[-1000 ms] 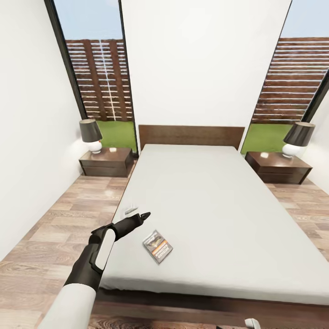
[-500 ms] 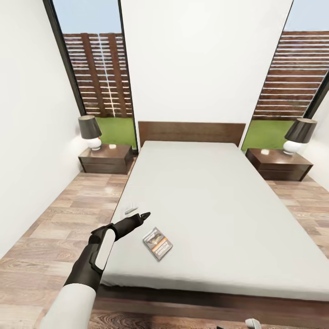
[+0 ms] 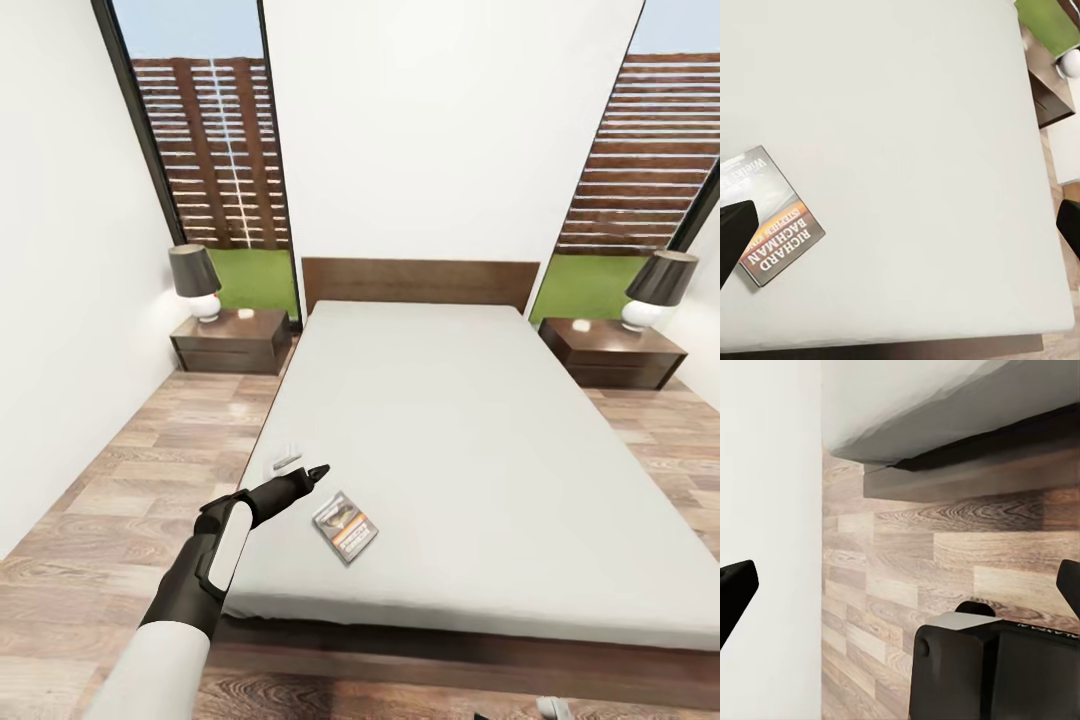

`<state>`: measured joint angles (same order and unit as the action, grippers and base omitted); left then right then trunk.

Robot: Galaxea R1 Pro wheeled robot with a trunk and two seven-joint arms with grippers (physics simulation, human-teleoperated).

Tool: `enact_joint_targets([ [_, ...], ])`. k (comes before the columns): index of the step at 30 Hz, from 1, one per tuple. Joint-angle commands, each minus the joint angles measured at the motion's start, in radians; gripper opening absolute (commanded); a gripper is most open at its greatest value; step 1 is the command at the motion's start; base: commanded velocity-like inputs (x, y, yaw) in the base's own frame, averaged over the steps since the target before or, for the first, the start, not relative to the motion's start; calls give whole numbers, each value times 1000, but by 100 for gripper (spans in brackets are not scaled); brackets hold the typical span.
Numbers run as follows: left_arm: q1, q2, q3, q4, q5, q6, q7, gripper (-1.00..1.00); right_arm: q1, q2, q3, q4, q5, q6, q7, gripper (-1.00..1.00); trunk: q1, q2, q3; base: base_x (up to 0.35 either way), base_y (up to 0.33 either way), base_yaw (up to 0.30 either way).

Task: In the bedroom, move the book from the bed onto either nightstand, and place the two sandals side by side next to the bed.

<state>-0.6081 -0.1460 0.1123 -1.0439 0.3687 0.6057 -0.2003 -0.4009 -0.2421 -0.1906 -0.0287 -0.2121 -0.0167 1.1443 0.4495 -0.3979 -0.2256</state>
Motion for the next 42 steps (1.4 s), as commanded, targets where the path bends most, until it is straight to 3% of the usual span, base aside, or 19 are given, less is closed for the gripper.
enact_joint_targets([
  [1, -1, -1, 4, -1, 3, 8, -4, 100, -1, 0, -1, 1, -1, -2, 3, 100, 1, -2, -4, 0, 0, 0],
  [32, -1, -1, 4, -1, 4, 8, -4, 100, -1, 0, -1, 1, -1, -2, 3, 100, 1, -2, -52, 0, 0, 0],
  [42, -1, -1, 4, -1, 4, 8, -5, 100, -1, 0, 0, 1, -1, -2, 3, 100, 1, -2, -68, 134, 0, 0],
])
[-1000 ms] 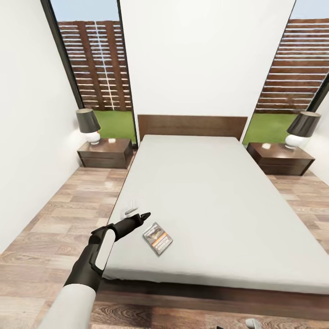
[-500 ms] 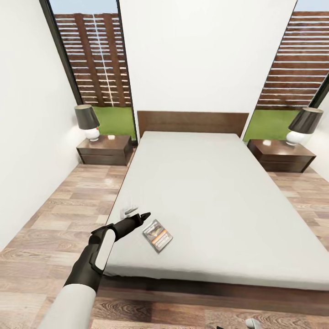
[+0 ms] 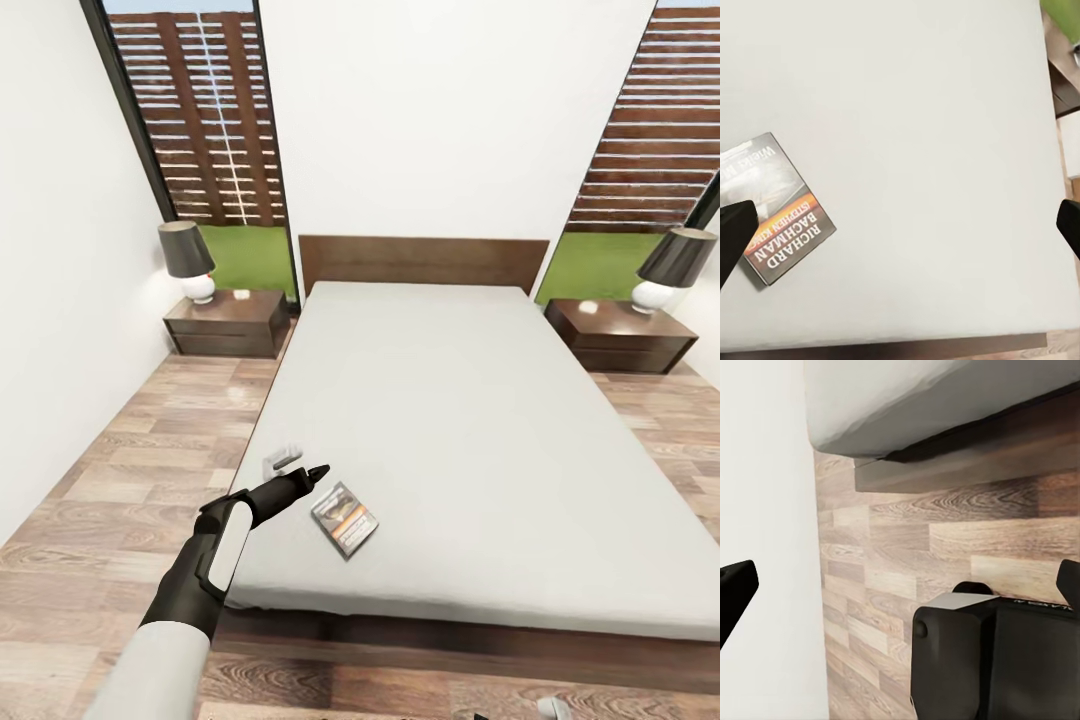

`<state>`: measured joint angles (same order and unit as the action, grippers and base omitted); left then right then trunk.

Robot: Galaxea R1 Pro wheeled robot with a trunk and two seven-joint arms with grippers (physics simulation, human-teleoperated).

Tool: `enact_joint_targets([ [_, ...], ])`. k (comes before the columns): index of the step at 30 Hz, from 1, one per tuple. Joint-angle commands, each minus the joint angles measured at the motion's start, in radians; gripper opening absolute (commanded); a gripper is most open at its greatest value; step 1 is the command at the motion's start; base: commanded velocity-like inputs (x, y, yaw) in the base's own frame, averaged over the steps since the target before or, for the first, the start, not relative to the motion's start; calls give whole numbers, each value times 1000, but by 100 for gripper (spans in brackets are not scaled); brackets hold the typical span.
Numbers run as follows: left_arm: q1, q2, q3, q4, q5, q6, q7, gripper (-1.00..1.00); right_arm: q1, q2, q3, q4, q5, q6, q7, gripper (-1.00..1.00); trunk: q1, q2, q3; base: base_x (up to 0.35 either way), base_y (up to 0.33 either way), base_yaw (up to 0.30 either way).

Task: In the bedroom, move the book from the bed onto either nightstand, and place the two sandals side by side next to the bed.

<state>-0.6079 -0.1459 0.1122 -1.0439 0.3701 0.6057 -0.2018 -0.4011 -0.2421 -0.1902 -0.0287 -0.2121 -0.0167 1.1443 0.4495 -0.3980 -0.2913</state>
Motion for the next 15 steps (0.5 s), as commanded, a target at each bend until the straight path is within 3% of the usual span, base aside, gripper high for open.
enact_joint_targets([
  [1, -1, -1, 4, -1, 3, 8, -4, 100, -1, 0, -1, 1, -1, -2, 3, 100, 1, -2, -3, 19, 0, 0],
  [7, -1, -1, 4, -1, 3, 8, -4, 100, -1, 0, -1, 1, -1, -2, 3, 100, 1, -2, -13, 8, 0, 0],
  [15, -1, -1, 6, -1, 3, 8, -4, 100, -1, 0, -1, 1, -1, -2, 3, 100, 1, -2, -25, 142, 0, 0],
])
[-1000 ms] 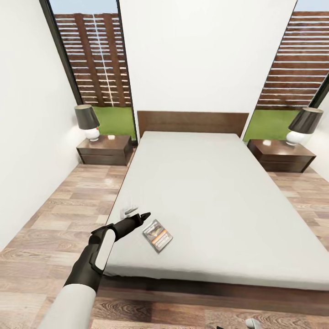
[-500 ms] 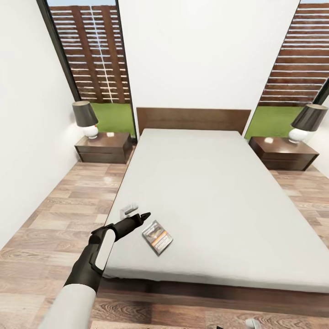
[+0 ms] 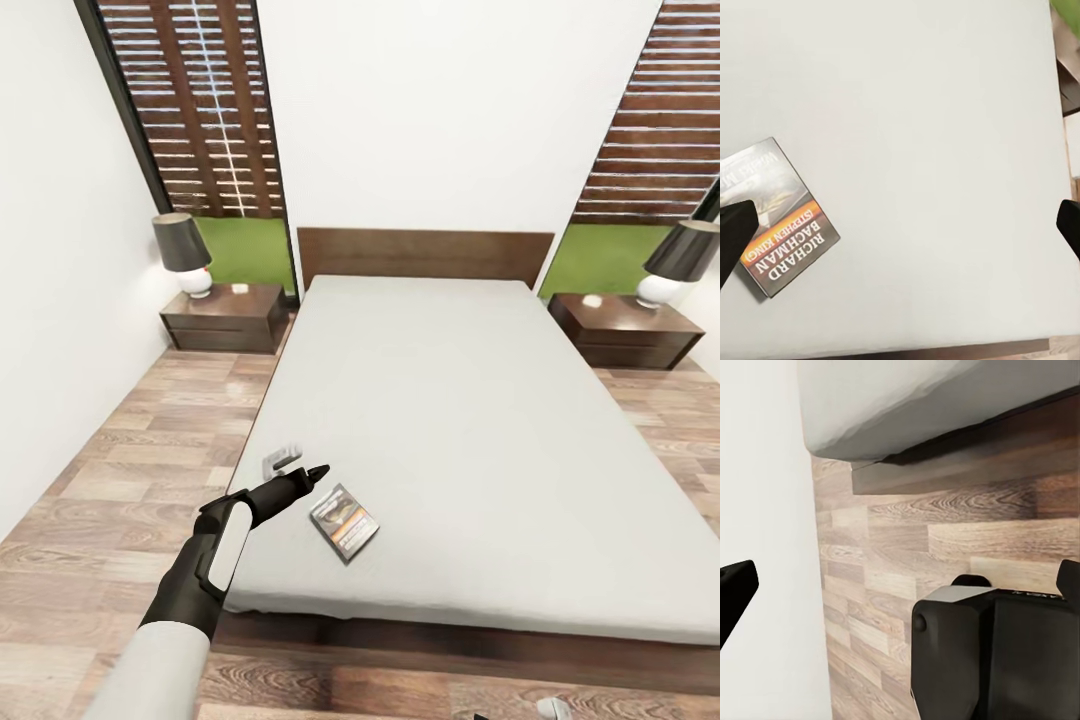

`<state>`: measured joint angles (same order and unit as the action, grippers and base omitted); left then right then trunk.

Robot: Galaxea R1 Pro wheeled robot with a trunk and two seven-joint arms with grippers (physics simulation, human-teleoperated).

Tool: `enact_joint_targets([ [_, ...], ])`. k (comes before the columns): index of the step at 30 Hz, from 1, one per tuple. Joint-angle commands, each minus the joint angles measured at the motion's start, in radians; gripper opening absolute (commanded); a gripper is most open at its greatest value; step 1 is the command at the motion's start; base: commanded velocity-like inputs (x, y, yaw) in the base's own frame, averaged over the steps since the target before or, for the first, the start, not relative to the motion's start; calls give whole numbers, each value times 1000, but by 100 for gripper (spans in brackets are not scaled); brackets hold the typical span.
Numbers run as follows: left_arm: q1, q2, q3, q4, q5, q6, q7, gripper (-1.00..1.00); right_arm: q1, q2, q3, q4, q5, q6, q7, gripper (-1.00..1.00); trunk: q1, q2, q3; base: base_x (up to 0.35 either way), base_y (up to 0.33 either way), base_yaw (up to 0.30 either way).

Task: In the bedroom, move the book from the bed onto either nightstand, and place the two sandals side by side next to the bed.

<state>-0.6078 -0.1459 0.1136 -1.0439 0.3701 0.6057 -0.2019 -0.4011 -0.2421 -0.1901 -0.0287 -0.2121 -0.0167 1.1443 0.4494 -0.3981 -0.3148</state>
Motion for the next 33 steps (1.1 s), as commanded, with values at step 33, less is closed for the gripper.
enact_joint_targets([
  [33, -11, 38, 12, 153, -2, -62, 91, 100, -1, 0, -1, 1, -1, -2, 3, 100, 1, -2, -53, 3, 0, 0],
])
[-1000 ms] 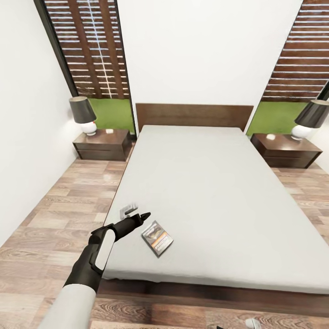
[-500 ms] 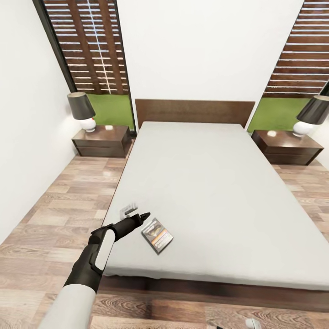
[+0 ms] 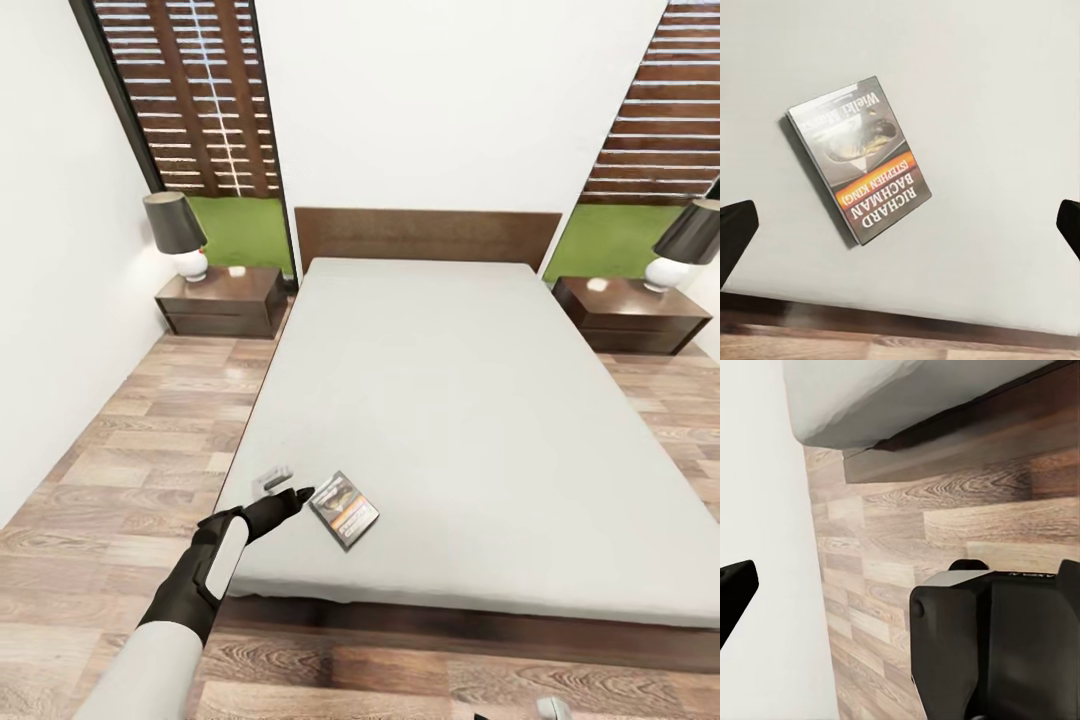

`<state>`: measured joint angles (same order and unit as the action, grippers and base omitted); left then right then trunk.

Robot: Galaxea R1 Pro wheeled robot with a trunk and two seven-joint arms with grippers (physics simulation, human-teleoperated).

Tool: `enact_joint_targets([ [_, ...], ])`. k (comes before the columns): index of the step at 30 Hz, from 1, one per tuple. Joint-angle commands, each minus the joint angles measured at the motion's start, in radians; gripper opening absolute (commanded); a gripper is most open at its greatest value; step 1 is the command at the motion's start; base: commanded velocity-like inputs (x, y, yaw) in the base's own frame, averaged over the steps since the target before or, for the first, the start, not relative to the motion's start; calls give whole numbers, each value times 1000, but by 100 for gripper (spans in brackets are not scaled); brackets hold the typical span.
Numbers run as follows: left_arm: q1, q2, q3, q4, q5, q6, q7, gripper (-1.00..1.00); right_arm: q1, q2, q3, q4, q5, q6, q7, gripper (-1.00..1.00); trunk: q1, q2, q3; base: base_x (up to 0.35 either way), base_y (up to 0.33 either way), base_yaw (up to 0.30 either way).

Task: In the bedroom, move the book from the bed onto either nightstand, and place the two sandals side by side next to the bed.

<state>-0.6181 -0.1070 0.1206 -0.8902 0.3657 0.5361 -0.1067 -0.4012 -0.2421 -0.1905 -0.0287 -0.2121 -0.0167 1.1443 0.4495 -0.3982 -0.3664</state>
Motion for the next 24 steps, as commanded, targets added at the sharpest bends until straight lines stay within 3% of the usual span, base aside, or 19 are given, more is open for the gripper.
enact_joint_targets([
  [1, -1, -1, 5, -1, 2, 6, -3, 100, -1, 0, -1, 1, -1, -2, 3, 100, 0, -2, -3, 0, 0, 0],
  [12, -2, 1, 9, -7, 10, 0, -13, 100, -1, 0, 0, 1, -1, -2, 3, 100, 0, -2, -20, 0, 0, 0],
  [14, -2, 13, 25, -7, 43, 2, -63, 100, -1, 0, 0, 1, -1, -2, 3, 100, 0, -2, -24, 0, 0, 0],
  [18, -2, 41, 37, -6, 109, 5, -219, 100, -1, 0, 0, 1, -1, -2, 3, 100, 0, -2, -30, 0, 0, 0],
  [21, -2, 53, 38, -6, 124, 6, -312, 100, -1, 0, 0, 1, -1, -2, 3, 100, 0, -2, -34, 0, 0, 0],
  [24, -2, 57, 38, -5, 130, 6, -352, 100, -1, 0, 0, 1, -1, -2, 3, 100, 0, -2, -39, 0, 0, 0],
])
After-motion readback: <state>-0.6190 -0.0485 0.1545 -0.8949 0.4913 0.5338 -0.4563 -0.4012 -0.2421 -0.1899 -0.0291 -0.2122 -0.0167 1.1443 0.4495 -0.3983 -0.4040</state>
